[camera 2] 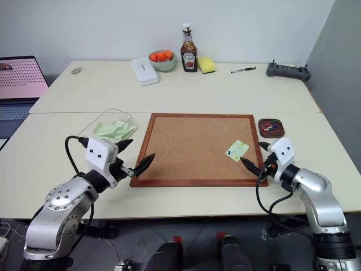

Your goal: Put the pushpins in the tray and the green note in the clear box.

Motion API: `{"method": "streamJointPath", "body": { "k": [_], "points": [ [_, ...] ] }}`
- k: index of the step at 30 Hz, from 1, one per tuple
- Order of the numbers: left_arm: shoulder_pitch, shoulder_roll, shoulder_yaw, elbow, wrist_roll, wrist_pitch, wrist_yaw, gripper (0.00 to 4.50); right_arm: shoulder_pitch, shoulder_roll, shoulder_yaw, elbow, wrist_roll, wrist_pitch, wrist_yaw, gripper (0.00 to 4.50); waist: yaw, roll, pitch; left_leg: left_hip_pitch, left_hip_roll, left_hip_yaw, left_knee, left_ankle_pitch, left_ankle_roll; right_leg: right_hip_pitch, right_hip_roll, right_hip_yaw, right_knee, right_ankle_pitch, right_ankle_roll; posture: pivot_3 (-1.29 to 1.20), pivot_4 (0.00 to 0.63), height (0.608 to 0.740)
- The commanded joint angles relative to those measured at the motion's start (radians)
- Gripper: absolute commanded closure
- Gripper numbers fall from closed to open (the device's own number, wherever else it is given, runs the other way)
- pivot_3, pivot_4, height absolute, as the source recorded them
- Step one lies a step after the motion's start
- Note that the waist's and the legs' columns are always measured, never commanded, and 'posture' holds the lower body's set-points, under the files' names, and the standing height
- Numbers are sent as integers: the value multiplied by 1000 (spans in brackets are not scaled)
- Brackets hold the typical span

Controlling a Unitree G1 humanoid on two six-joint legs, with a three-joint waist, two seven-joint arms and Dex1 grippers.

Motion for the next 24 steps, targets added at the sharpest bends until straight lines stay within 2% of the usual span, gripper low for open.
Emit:
{"method": "streamJointPath", "body": {
  "k": [1,6,9,20,23,24],
  "points": [
    [-18,9,24,-9,-6,1,4,0,-8,4,-10,-17,5,-19,1,44,0,0,0,0,0,0,0,0,0,0,0,0,0,0,0,0,150,740],
    [-45,16,18,5,-11,-28,-25,0,6,7,-15,-22,5,-26,0,44,1,0,0,0,0,0,0,0,0,0,0,0,0,0,0,0,150,740],
    [-61,15,6,9,-10,-38,-38,419,11,6,-14,-23,3,-29,0,0,1,0,0,0,0,0,0,0,0,0,0,0,0,0,0,0,150,740],
    [-128,29,-63,33,-18,-25,-112,2823,14,15,-16,-46,6,-20,-13,0,0,0,0,0,0,0,0,0,0,0,0,0,0,0,0,0,150,740],
    [-158,26,-98,67,-21,-30,-147,3198,11,19,-16,-56,10,-10,-19,0,0,0,0,0,0,0,0,0,0,0,0,0,0,0,0,0,150,740],
    [-178,16,-111,87,-24,-30,-154,3481,10,24,-16,-60,14,-4,-24,0,0,0,0,0,0,0,0,0,0,0,0,0,0,0,0,0,150,740]
  ]
}}
